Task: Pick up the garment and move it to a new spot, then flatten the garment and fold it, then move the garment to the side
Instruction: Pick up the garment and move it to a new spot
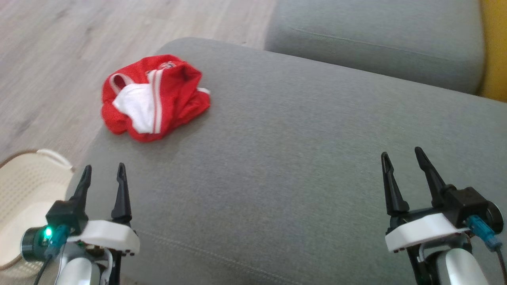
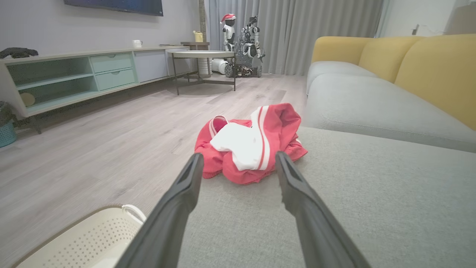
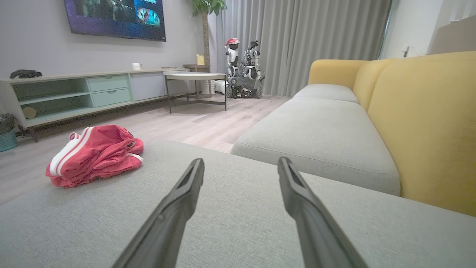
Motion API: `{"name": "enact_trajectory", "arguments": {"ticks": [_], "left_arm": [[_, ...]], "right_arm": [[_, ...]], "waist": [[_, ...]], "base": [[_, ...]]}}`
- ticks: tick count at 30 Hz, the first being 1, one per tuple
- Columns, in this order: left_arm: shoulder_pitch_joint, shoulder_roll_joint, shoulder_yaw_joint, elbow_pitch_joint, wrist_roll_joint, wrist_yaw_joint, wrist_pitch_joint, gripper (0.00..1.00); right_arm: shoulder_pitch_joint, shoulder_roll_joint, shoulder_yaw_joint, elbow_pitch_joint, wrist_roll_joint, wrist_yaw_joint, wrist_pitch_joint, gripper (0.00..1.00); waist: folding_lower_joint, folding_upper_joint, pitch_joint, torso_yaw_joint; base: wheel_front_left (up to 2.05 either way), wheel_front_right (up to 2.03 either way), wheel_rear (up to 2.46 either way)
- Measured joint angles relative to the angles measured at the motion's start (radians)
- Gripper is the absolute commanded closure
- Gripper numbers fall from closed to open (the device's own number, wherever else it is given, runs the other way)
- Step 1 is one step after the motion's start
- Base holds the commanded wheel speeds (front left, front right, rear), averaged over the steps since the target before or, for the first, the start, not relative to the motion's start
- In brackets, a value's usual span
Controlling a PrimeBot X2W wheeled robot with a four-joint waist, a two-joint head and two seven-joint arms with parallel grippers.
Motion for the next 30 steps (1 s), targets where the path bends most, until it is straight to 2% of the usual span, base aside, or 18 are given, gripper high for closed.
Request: {"name": "enact_trajectory", "arguments": {"ticks": [10, 30], "left_arm": [[0.000, -0.002, 0.013, -0.002, 0.000, -0.001, 0.000, 0.00], [-0.039, -0.018, 0.023, 0.003, -0.001, -0.012, 0.000, 0.00]], "right_arm": [[0.002, 0.000, 0.003, -0.004, 0.000, 0.000, 0.000, 0.00], [0.016, 0.001, 0.003, -0.010, 0.001, 0.000, 0.013, 0.00]], "waist": [[0.0000, 0.0000, 0.006, 0.063], [0.0000, 0.0000, 0.037, 0.059]], "base": [[0.00, 0.00, 0.00], [0.00, 0.00, 0.00]]}}
